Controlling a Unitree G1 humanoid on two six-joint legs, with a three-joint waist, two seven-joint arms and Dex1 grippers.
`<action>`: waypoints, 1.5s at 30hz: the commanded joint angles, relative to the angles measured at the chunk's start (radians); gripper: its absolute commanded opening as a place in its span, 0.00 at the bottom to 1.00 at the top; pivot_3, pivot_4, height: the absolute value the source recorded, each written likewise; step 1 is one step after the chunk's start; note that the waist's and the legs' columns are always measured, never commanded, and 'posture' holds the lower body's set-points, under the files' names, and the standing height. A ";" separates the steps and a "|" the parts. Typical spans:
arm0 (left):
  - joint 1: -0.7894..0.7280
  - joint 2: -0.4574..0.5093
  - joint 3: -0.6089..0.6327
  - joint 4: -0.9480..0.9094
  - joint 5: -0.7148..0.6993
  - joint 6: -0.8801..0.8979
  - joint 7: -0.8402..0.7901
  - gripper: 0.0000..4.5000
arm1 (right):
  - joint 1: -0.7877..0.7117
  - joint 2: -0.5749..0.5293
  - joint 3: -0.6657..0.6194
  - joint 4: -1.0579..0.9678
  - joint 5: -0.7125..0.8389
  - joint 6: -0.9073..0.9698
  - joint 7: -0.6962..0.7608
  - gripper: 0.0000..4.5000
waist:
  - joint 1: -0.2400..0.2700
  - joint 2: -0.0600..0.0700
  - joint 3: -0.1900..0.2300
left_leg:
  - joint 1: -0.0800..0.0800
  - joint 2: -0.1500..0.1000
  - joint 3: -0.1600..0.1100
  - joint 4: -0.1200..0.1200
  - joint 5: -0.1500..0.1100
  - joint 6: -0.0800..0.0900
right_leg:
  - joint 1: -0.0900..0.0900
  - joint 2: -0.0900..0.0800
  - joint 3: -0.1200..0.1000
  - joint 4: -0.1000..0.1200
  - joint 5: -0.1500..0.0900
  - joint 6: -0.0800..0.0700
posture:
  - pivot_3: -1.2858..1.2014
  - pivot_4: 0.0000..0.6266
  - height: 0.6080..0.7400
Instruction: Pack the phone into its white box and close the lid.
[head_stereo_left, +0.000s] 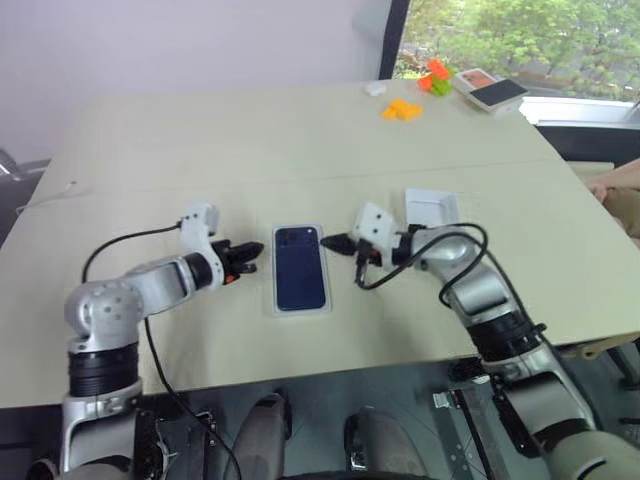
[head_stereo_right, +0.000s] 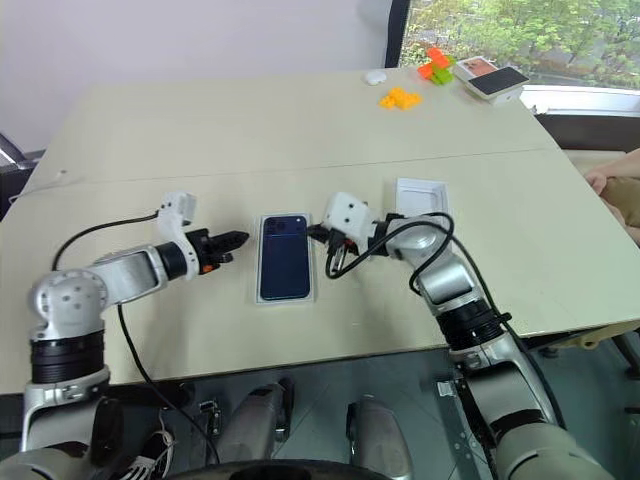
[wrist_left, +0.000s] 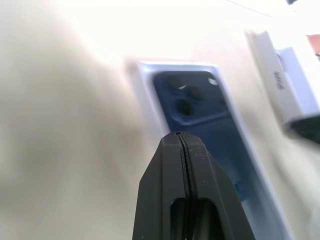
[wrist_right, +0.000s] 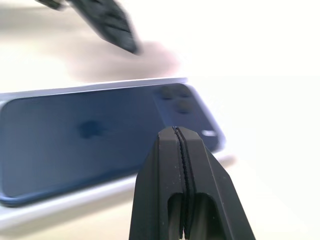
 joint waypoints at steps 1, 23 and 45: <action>0.043 0.020 0.006 -0.005 0.038 0.001 -0.021 0.00 | -0.001 -0.034 -0.007 0.025 -0.013 -0.055 0.021 0.01 | 0.000 0.000 0.000 | 0.000 0.000 0.001 0.000 0.000 0.000 | 0.000 0.000 0.000 -0.001 0.000 0.000 | 0.52 0.24 1.00; -0.084 -0.284 -0.267 0.089 0.235 -0.002 -0.082 0.00 | 0.028 -0.114 0.056 0.122 -0.187 -0.249 0.015 0.01 | 0.021 0.001 0.000 | 0.000 -0.002 0.002 0.002 -0.002 0.003 | 0.006 -0.002 0.000 -0.010 0.002 0.004 | 0.52 0.24 1.00; -0.234 -0.447 -0.351 0.272 0.418 -0.077 -0.227 0.00 | 0.074 -0.231 -0.004 0.106 -0.197 -0.257 0.066 0.01 | 0.032 0.001 0.000 | -0.001 -0.004 0.003 0.003 -0.004 0.006 | 0.008 -0.004 0.000 -0.014 0.003 0.007 | 0.52 0.24 1.00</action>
